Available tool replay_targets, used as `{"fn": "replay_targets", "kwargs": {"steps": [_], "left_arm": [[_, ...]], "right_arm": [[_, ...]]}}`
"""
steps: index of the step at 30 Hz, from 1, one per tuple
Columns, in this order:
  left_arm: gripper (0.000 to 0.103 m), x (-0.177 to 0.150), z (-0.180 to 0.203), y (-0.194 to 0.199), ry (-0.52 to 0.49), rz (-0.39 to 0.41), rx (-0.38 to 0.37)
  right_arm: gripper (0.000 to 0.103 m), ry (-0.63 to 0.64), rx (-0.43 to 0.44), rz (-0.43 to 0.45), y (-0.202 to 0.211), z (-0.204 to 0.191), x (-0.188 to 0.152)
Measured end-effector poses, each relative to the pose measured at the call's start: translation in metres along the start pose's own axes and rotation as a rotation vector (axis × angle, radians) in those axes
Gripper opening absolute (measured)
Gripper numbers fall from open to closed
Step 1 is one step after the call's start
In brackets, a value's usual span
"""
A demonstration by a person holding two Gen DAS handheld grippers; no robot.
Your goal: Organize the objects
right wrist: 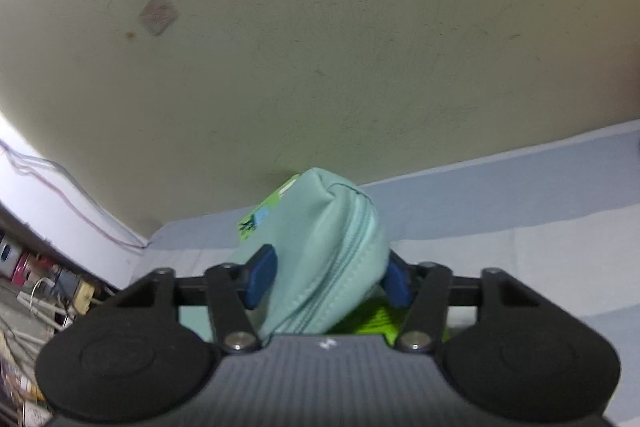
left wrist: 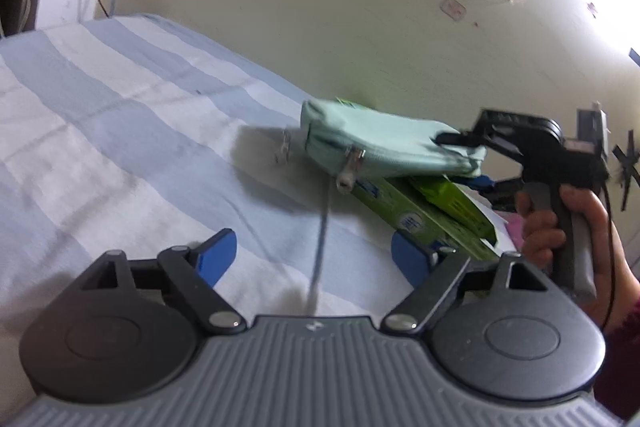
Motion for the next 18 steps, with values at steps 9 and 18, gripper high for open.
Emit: {"fn": "replay_targets", "kwargs": {"steps": [9,18], "left_arm": [[0.096,0.008,-0.012,0.008,0.051,0.069,0.002],[0.097,0.000,0.007,0.011,-0.010,0.047,-0.189]], "right_arm": [[0.037,0.089,0.040,0.067,0.081,-0.038,-0.071],[0.036,-0.064,0.077,0.099,0.196,-0.010,-0.174]]}}
Point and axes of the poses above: each gripper's, at about its wrist camera, not at the fingertips, and y roughly against the way its jaws point, z to its right, x to its top, the point moved 4 cm from there along -y, roughly the way its jaws point, and after that the axes turned 14 degrees about x, right-handed, at the moved point
